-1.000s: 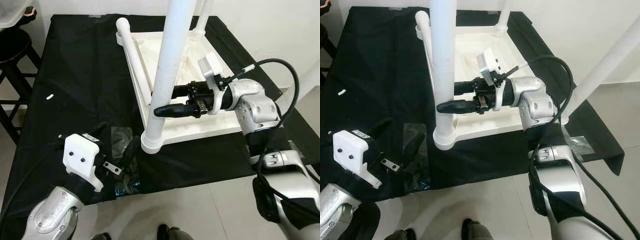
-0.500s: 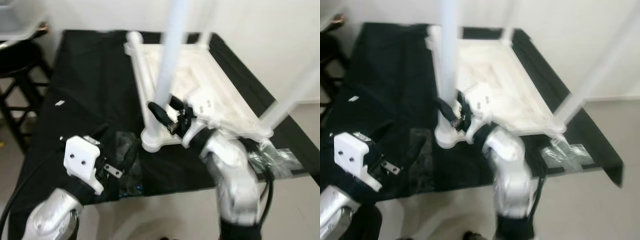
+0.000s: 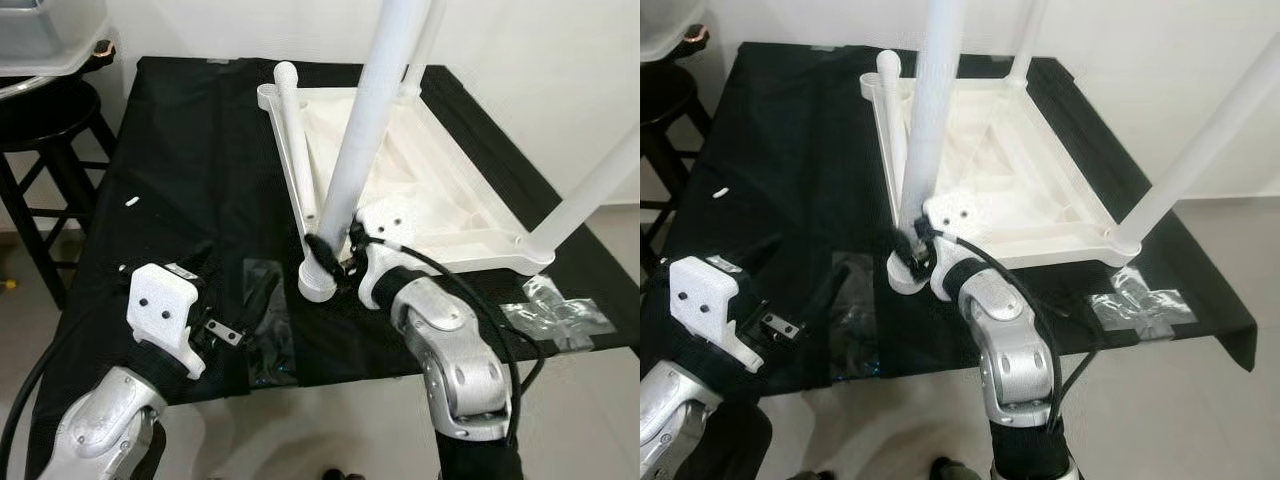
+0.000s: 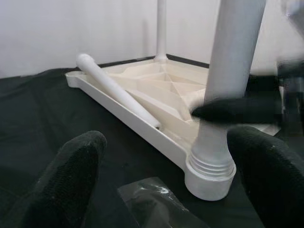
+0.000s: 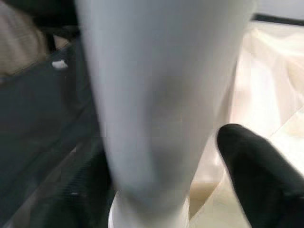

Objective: Building children table

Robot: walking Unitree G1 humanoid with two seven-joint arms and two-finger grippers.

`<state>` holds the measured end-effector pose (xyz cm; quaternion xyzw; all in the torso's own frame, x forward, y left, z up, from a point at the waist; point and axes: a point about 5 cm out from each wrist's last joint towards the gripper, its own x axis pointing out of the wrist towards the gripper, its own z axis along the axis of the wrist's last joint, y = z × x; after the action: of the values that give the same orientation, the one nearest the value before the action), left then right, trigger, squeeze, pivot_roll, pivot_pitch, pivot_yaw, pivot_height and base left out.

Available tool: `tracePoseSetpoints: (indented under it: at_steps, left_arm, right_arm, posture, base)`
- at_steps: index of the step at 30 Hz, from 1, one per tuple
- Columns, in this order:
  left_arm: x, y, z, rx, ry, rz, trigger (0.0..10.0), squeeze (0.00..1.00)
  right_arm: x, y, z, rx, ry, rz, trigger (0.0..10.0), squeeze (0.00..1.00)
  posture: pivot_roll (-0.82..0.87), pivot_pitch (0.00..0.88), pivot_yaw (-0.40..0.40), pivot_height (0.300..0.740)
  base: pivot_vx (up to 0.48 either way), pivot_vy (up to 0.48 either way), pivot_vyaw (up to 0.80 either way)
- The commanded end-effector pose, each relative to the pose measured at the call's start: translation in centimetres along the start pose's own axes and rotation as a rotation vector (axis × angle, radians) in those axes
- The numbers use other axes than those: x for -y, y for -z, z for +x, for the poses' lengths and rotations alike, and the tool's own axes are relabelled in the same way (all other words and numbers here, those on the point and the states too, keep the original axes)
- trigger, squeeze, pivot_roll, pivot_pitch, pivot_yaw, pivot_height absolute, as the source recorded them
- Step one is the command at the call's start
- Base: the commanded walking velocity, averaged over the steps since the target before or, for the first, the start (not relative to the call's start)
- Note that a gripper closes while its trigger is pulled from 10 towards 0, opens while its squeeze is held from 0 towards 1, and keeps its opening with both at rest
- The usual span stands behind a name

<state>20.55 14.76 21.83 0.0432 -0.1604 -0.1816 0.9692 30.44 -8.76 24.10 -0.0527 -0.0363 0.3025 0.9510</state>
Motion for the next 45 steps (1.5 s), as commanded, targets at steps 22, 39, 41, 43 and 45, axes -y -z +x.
tracePoseSetpoints:
  at_steps: [22, 39, 41, 43, 45]
  left_arm:
    - [0.9, -0.3, -0.8, -0.005, 0.002, -0.015, 10.0, 0.0]
    - [0.9, -0.4, -1.0, -0.015, 0.0, -0.016, 10.0, 0.0]
    - [0.9, -0.4, -1.0, -0.014, 0.0, -0.017, 10.0, 0.0]
    - [0.9, -0.3, -0.9, -0.014, 0.0, -0.017, 10.0, 0.0]
    - [0.9, -0.3, -0.9, -0.014, 0.0, -0.017, 10.0, 0.0]
  right_arm:
    - [5.3, -6.3, 2.3, 0.18, -0.782, -0.167, 10.0, 0.0]
    - [8.0, -5.9, 1.6, 0.196, -0.896, -0.134, 0.0, 0.0]
    - [8.5, -5.7, 1.3, 0.191, -0.87, -0.135, 0.0, 0.0]
    - [8.8, -5.5, 0.8, 0.192, -0.85, -0.135, 0.0, 0.0]
    - [8.8, -5.5, 0.8, 0.192, -0.85, -0.135, 0.0, 0.0]
  posture:
    - [0.07, 0.248, -0.135, 0.74]
    - [0.07, 0.251, -0.122, 0.74]
    - [0.07, 0.251, -0.122, 0.74]
    - [0.06, 0.25, -0.121, 0.74]
    - [0.06, 0.25, -0.121, 0.74]
  base:
    - [0.0, 0.0, 0.0]
    - [0.0, 0.0, 0.0]
    - [0.0, 0.0, 0.0]
    - [0.0, 0.0, 0.0]
    - [0.0, 0.0, 0.0]
